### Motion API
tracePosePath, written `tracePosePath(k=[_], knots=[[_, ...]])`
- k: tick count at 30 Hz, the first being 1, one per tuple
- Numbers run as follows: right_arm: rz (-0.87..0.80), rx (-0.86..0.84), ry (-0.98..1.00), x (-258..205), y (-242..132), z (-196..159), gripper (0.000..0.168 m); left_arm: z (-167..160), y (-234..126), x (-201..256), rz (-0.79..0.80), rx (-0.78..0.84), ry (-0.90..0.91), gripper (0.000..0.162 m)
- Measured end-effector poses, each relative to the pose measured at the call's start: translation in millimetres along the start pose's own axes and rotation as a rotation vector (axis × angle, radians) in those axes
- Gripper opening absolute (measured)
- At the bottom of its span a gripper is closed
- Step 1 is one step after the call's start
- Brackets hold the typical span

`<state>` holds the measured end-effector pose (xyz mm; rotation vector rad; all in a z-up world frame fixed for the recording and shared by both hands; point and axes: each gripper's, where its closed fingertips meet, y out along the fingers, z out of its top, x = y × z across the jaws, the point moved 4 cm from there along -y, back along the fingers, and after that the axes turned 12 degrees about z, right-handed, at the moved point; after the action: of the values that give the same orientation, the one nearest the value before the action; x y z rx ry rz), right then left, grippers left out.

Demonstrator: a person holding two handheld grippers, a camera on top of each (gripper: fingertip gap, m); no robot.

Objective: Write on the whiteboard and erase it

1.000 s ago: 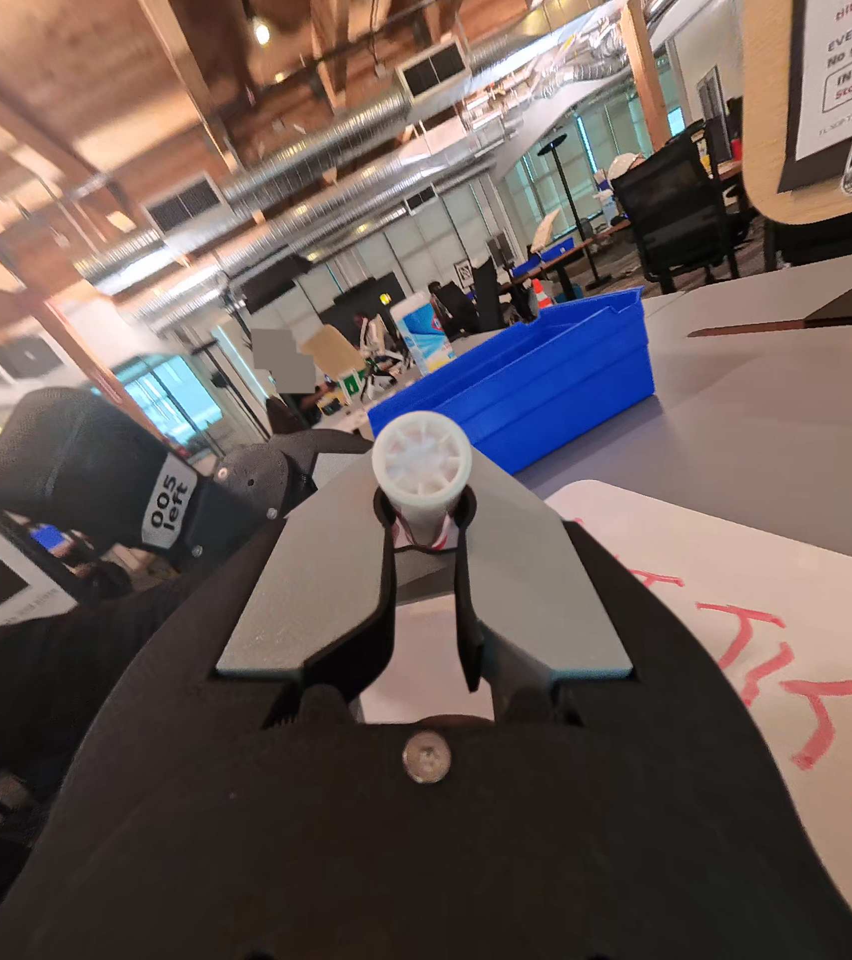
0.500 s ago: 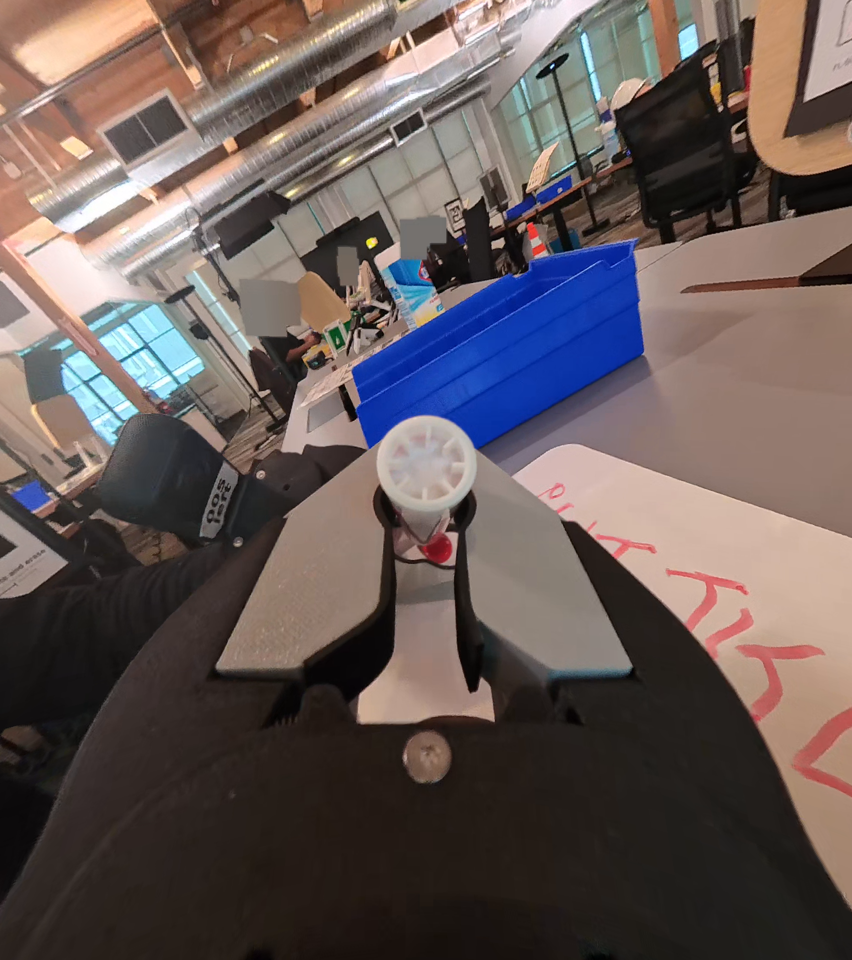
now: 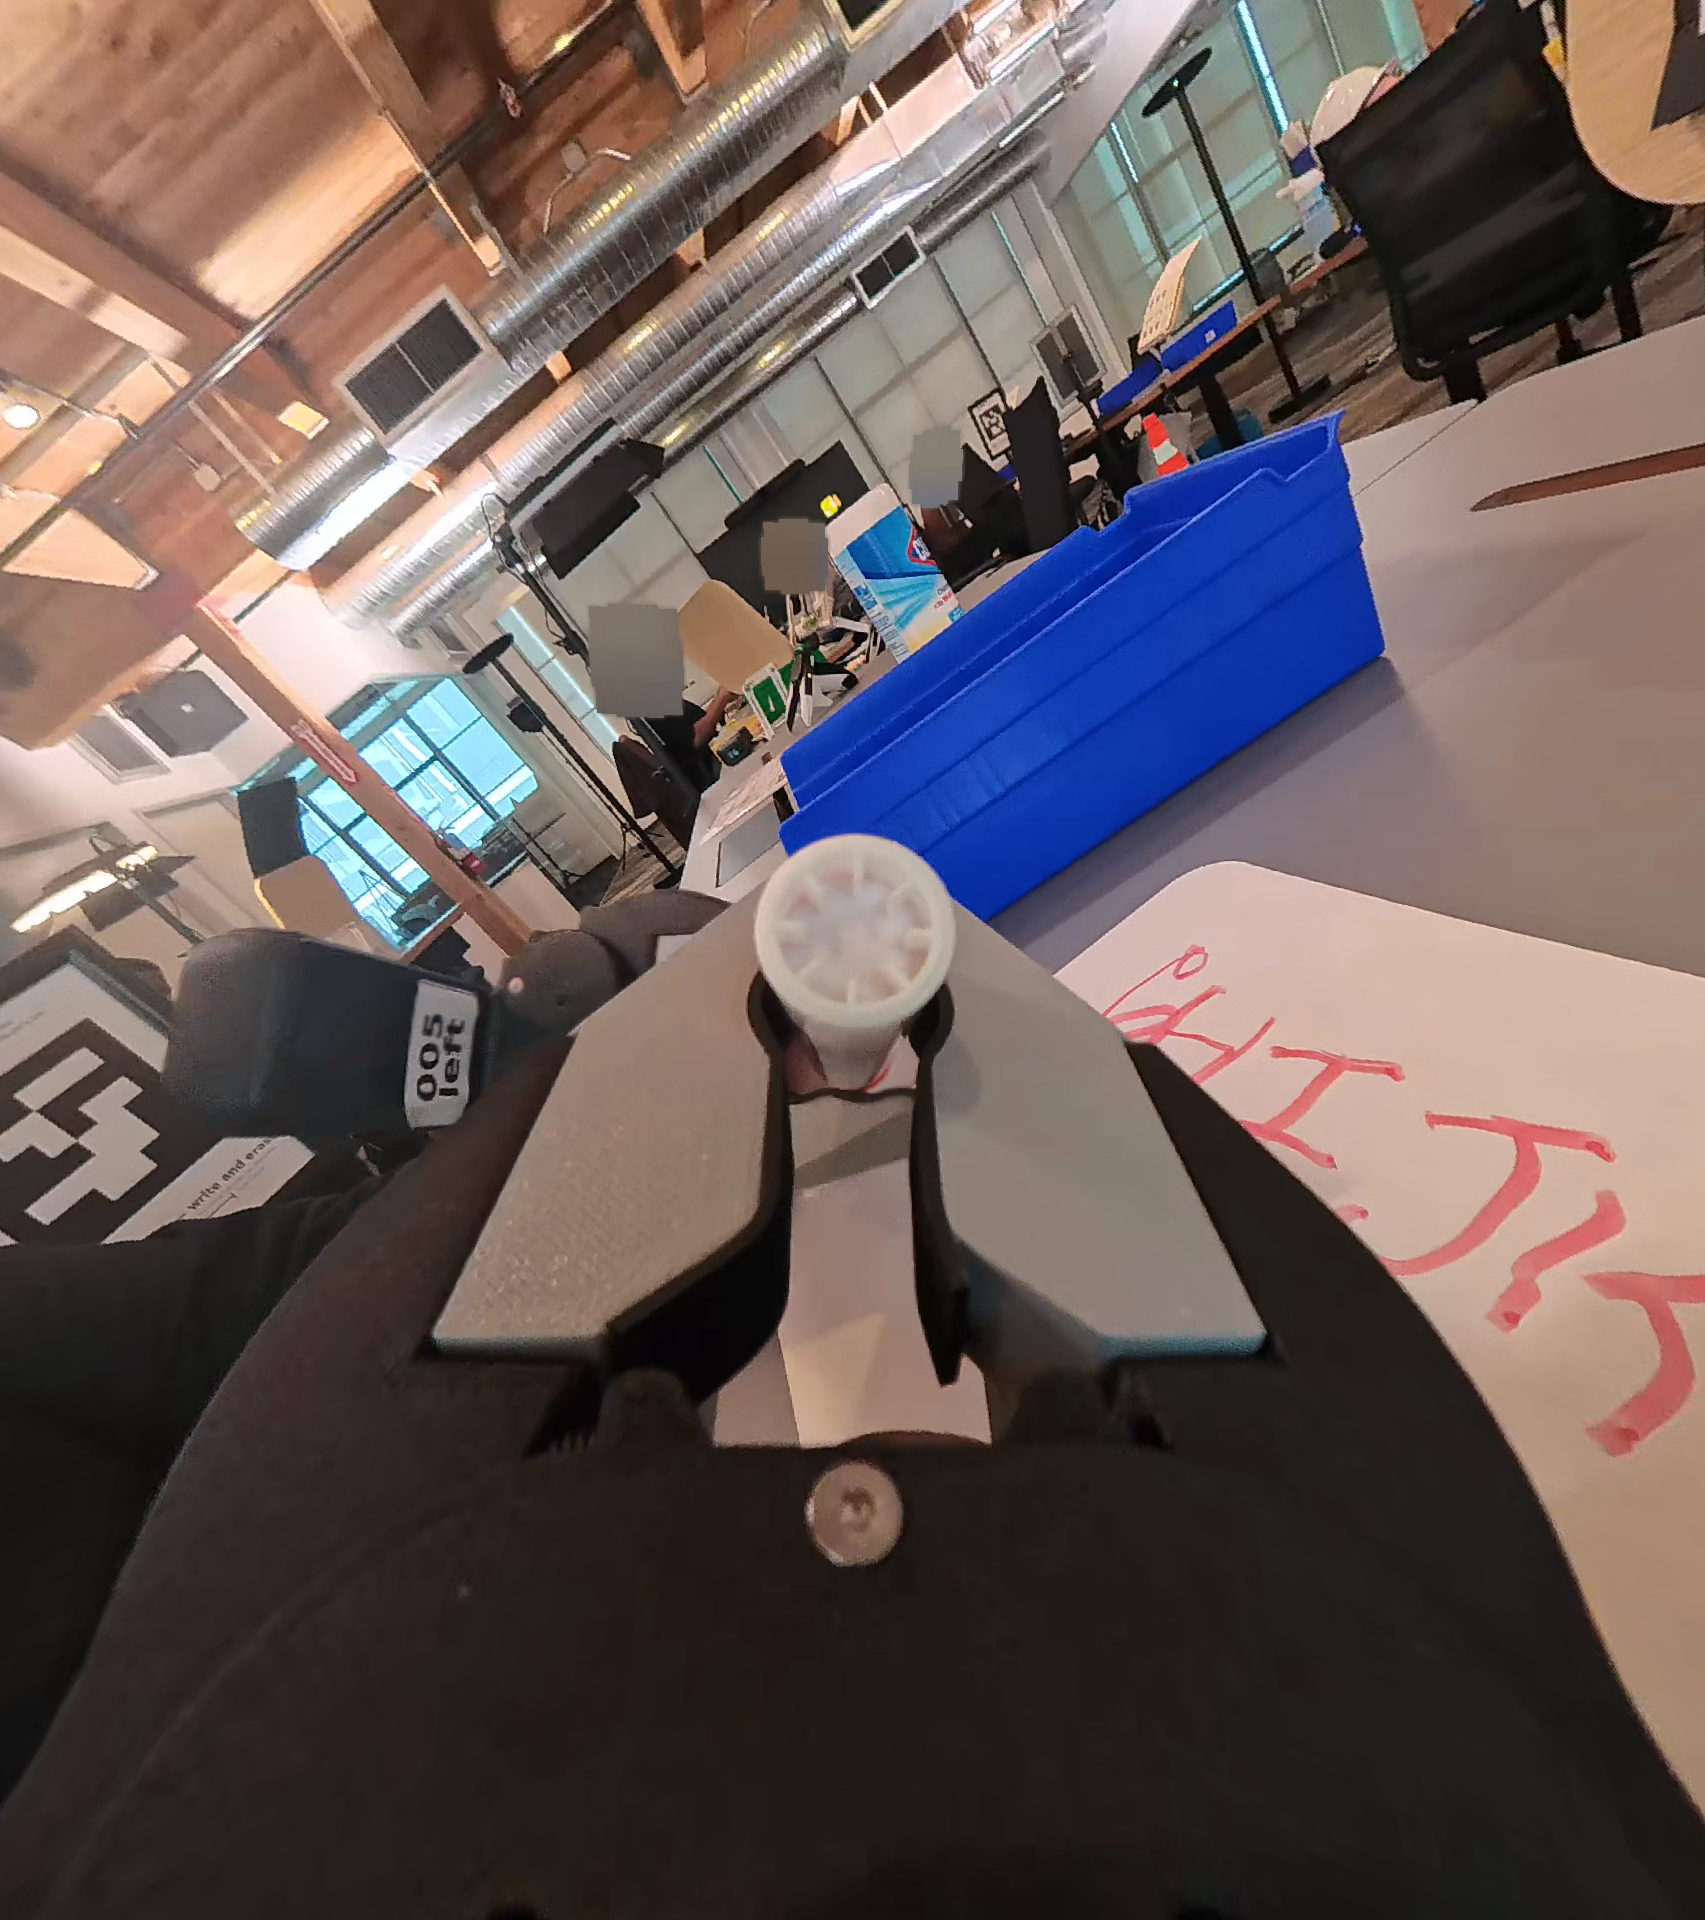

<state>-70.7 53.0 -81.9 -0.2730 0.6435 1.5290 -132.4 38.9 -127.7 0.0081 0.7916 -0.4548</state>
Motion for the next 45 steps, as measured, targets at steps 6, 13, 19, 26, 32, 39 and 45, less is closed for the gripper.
tracePosePath(k=[6, 13, 19, 26, 32, 39, 45], knots=[[0.007, 0.041, 0.057, 2, -5, 4, 0.015, -6, 1, 2, 0.002, -0.048, 0.050, 0.015], [-0.145, -0.223, -0.254, -8, -13, 9, 0.015, -19, 3, -7, 0.027, -0.081, 0.006, 0.014], [-0.370, -0.629, -0.659, -25, -5, 6, 0.015, -19, 5, 0, -0.056, -0.068, -0.095, 0.014], [-0.068, -0.193, -0.394, -42, -1, 18, 0.015, -7, -8, 10, -0.197, 0.015, -0.178, 0.015], [0.215, -0.058, -0.326, -60, -8, 17, 0.015, 17, -27, 14, -0.362, 0.163, -0.323, 0.015], [0.231, -0.157, -0.492, -81, -2, 3, 0.015, 38, -48, 15, -0.488, 0.337, -0.387, 0.015], [0.217, -0.258, -0.508, -81, 2, -7, 0.015, 39, -50, 22, -0.542, 0.368, -0.392, 0.015]])
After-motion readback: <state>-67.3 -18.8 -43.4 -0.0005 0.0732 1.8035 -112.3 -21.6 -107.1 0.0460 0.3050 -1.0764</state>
